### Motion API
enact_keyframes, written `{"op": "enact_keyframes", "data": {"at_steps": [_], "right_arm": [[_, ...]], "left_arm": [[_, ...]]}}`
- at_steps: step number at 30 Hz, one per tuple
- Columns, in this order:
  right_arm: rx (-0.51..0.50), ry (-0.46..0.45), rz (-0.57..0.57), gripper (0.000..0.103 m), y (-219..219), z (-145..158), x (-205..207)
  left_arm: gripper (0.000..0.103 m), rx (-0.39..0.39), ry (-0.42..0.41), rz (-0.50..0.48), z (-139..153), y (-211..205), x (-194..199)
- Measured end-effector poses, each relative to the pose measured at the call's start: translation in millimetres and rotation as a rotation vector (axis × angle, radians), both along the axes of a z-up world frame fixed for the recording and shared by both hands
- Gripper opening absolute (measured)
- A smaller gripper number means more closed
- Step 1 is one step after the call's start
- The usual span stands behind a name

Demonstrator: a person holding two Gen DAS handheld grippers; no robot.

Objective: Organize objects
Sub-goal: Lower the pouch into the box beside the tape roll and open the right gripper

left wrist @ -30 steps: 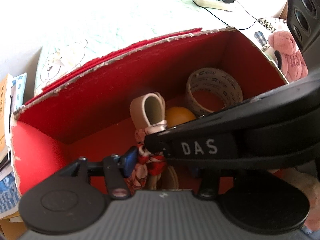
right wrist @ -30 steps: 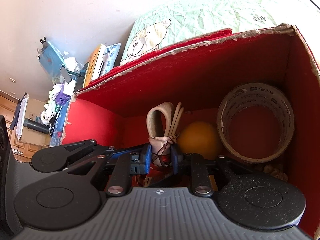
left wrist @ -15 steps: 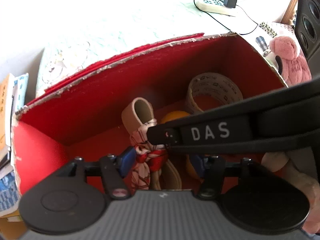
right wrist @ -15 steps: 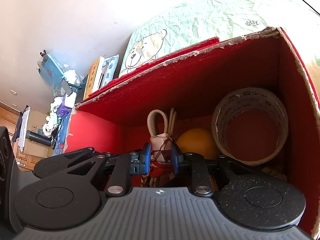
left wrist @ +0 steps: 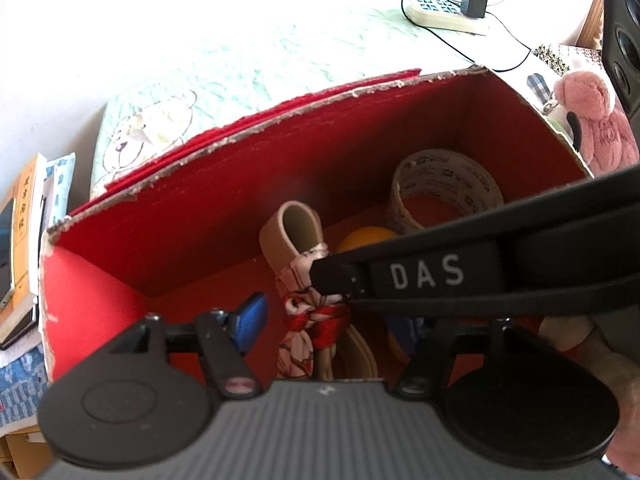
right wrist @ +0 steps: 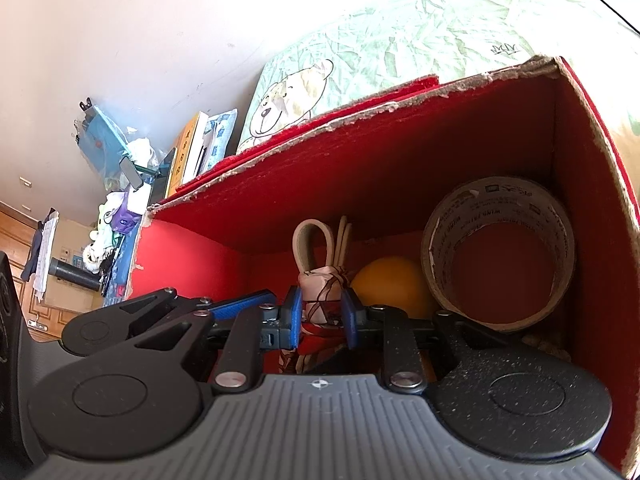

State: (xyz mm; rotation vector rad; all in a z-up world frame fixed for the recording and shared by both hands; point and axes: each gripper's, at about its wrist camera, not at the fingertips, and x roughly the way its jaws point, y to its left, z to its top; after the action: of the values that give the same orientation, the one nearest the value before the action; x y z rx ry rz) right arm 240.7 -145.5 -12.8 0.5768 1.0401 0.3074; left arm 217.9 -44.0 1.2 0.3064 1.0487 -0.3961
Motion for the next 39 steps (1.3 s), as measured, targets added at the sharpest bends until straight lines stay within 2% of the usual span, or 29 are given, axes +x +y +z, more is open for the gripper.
{"op": "enact_keyframes", "data": {"at_steps": [7,16,29,39], "right_arm": [[-0.007,-0.004,0.006,0.024,1,-1,0],[-0.012,-0.002,0.007,0.023,0,0,1],[0.005,0.014,0.006,0.023,-2,4,1],[-0.016,-0.015,-0.015,0.020,-4,2,-1]], "left_arm": [[0.072,0.014,-0.026,0.008,-4,-5,-1],[0.079,0.021,-0.021,0.027,-5,-5,7],[0.080,0.031,-0.029,0.050,-6,-3,9],[0.081,0.043,-0.036,0.065,-6,-4,9]]}}
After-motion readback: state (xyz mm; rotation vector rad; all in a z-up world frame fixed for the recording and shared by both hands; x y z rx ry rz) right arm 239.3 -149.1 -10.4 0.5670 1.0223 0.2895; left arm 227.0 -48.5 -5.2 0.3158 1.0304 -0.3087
